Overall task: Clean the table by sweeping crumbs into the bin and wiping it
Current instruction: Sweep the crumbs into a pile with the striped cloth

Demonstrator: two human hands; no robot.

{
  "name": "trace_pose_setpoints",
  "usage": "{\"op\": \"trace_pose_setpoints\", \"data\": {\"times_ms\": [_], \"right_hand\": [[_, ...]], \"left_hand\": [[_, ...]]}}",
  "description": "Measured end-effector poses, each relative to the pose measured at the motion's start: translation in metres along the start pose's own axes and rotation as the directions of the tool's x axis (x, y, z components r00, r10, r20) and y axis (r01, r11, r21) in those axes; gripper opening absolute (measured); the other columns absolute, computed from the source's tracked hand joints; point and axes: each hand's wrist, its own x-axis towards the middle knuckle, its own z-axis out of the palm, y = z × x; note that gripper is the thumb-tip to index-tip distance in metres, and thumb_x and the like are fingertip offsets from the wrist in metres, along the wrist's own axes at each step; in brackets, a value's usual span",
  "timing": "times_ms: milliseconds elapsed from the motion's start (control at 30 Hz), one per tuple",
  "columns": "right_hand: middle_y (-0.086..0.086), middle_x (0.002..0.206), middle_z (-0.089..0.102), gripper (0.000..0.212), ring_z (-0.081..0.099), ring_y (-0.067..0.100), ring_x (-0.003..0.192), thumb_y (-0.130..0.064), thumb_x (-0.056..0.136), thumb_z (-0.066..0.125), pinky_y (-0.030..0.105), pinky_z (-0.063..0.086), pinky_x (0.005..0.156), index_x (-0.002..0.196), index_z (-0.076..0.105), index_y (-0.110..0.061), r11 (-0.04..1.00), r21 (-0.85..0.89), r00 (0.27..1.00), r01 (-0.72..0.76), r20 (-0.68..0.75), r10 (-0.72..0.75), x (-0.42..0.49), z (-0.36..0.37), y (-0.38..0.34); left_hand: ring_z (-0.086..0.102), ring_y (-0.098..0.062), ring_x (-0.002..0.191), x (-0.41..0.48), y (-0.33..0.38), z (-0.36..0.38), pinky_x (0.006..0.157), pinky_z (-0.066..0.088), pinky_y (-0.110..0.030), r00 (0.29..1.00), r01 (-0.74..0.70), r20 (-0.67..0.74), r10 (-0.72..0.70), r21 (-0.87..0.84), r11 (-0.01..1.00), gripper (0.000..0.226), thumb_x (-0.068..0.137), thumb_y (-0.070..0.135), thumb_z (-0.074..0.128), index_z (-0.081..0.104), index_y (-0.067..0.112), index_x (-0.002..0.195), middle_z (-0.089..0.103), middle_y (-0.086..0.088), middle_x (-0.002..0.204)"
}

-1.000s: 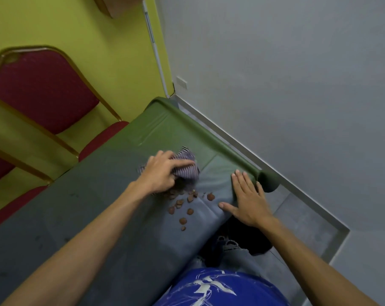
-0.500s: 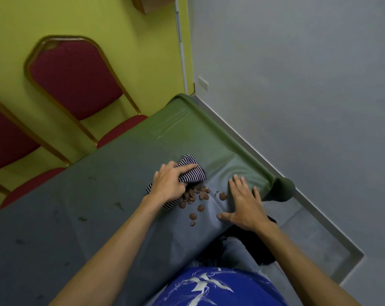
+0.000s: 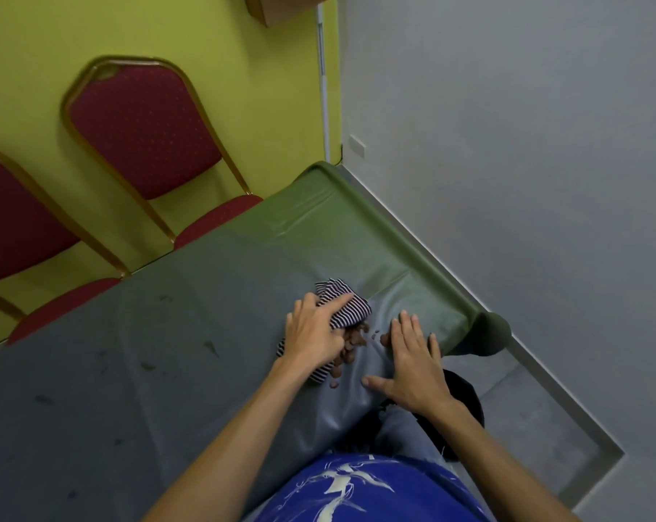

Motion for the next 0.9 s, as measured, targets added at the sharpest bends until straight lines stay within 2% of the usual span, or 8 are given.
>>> {"op": "trace_pose_setpoints", "data": {"times_ms": [100,333,433,600,700,833,900], "right_hand": [[0.006,0.162,-0.022,0.120,-0.023,0.021,0.148,-0.073,0.078,0.057,0.050,-0.006,0.121,0.156,-0.010,-0.012,1.000,-0.001,1.000,0.006,0.001,-0.006,-0.001,-0.001,-0.001],[0.004,0.162,-0.024,0.117,-0.023,0.020,0.148,-0.074,0.079,0.055,0.049,-0.007,0.121,0.156,-0.010,-0.013,1.000,0.000,1.000,-0.002,-0.011,0.002,-0.004,0.000,-0.001],[0.004,0.162,-0.023,0.118,-0.022,0.020,0.148,-0.074,0.078,0.055,0.049,-0.007,0.121,0.156,-0.010,-0.013,1.000,-0.004,1.000,-0.006,-0.012,0.006,-0.003,0.001,-0.001],[0.005,0.162,-0.021,0.119,-0.021,0.020,0.149,-0.074,0.078,0.056,0.049,-0.007,0.120,0.156,-0.008,-0.012,1.000,-0.002,1.000,0.000,-0.023,0.000,-0.003,0.001,-0.001],[0.005,0.163,-0.021,0.119,-0.021,0.020,0.148,-0.076,0.078,0.054,0.049,-0.005,0.121,0.156,-0.009,-0.012,1.000,-0.011,1.000,0.008,-0.017,-0.008,-0.003,0.000,-0.001],[0.004,0.163,-0.020,0.118,-0.021,0.020,0.148,-0.077,0.078,0.052,0.048,-0.006,0.121,0.156,-0.009,-0.013,1.000,-0.020,1.000,0.007,-0.017,-0.007,-0.004,0.000,0.000],[0.004,0.162,-0.021,0.118,-0.022,0.020,0.148,-0.078,0.078,0.051,0.049,-0.006,0.121,0.156,-0.009,-0.013,1.000,-0.023,1.000,0.009,-0.017,-0.010,-0.004,0.000,0.001]], "left_hand": [[0.044,-0.030,0.121,0.003,-0.001,-0.001,0.105,0.038,-0.041,1.000,0.013,-0.008,-0.013,-0.072,0.997,0.066,0.087,0.029,0.062,0.037,0.053,0.142,0.047,-0.004,0.122],[0.045,-0.033,0.123,0.013,-0.039,-0.010,0.102,0.039,-0.041,0.968,0.219,-0.092,-0.234,-0.149,0.964,0.065,0.087,0.032,0.063,0.037,0.048,0.145,0.046,-0.011,0.126],[0.044,-0.033,0.121,0.010,-0.029,-0.006,0.103,0.037,-0.041,0.978,0.182,-0.086,-0.191,-0.105,0.978,0.065,0.088,0.030,0.062,0.038,0.048,0.144,0.044,-0.009,0.125],[0.043,-0.027,0.118,0.000,-0.003,0.002,0.103,0.036,-0.038,1.000,-0.006,-0.013,0.006,-0.015,1.000,0.066,0.084,0.028,0.063,0.040,0.052,0.141,0.043,-0.001,0.118],[0.043,-0.024,0.115,-0.004,0.001,0.002,0.102,0.036,-0.036,0.993,-0.092,0.062,0.096,-0.057,0.994,0.066,0.083,0.027,0.064,0.041,0.057,0.138,0.042,0.002,0.111],[0.051,-0.030,0.113,0.010,-0.025,-0.014,0.104,0.042,-0.039,1.000,0.012,0.001,-0.012,-0.244,0.970,0.064,0.080,0.027,0.070,0.048,0.055,0.134,0.048,-0.004,0.109],[0.054,-0.033,0.114,0.018,-0.042,-0.024,0.104,0.043,-0.039,0.997,0.067,-0.022,-0.075,-0.258,0.964,0.065,0.079,0.026,0.070,0.050,0.053,0.135,0.051,-0.009,0.114]]}}
